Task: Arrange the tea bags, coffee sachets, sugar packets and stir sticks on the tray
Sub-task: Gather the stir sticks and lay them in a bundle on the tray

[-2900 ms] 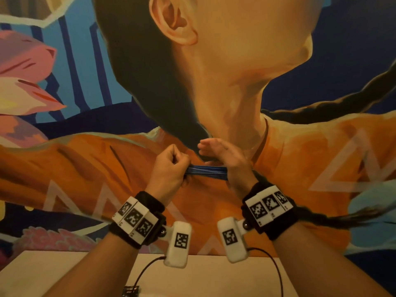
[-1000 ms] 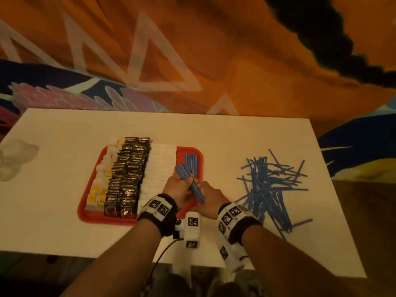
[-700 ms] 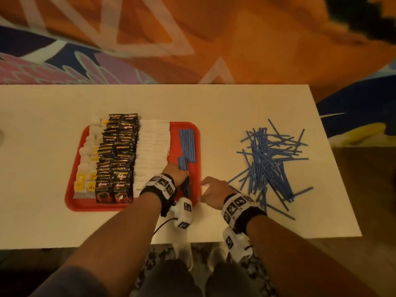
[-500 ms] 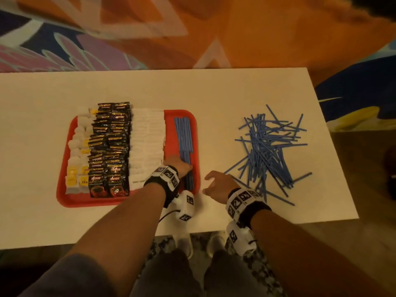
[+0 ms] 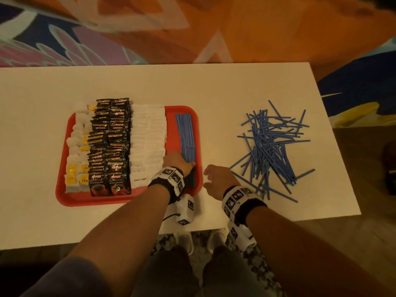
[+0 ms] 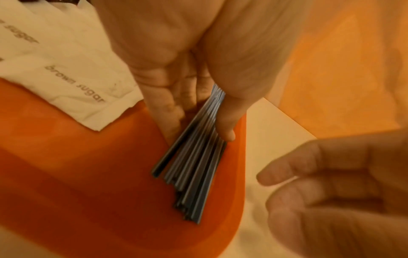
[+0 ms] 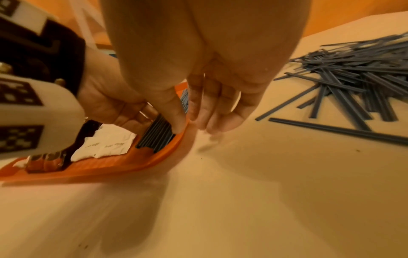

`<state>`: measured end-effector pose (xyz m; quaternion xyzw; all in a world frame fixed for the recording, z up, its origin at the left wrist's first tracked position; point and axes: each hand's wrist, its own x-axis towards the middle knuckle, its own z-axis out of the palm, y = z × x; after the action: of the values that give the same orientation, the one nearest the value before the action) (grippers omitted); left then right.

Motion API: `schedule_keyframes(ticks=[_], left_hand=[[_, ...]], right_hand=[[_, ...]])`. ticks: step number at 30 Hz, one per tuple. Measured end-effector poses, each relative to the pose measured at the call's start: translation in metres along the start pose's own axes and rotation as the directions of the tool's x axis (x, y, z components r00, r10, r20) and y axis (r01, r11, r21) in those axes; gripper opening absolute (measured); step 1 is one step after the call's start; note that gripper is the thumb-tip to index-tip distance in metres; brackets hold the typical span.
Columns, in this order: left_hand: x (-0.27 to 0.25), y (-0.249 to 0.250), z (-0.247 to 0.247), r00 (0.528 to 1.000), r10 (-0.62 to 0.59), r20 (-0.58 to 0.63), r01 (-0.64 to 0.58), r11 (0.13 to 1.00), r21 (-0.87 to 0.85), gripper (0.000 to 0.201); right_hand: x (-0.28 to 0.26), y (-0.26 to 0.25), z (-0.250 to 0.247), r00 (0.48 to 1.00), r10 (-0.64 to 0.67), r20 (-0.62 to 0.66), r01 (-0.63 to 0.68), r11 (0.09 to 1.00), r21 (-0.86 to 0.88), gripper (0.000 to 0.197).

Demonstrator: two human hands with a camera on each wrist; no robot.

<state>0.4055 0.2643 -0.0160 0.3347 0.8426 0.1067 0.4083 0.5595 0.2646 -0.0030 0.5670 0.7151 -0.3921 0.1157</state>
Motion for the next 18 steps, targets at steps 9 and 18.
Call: schedule_keyframes(ticks=[9,18], left_hand=[[-0.006,-0.015,-0.010,0.997,0.079,0.000,-0.079,0.993,0.089,0.010],[-0.013,-0.033,-0.015,0.959,0.284,-0.016,-0.281,0.954,0.104,0.023]], right_hand=[[0.018,-0.029,0.009,0.907,-0.416,-0.070,0.362,0.852,-0.380,0.026],[0.026,-0.028,0.016,0.883,-0.469,-0.038,0.383,0.763,-0.520,0.032]])
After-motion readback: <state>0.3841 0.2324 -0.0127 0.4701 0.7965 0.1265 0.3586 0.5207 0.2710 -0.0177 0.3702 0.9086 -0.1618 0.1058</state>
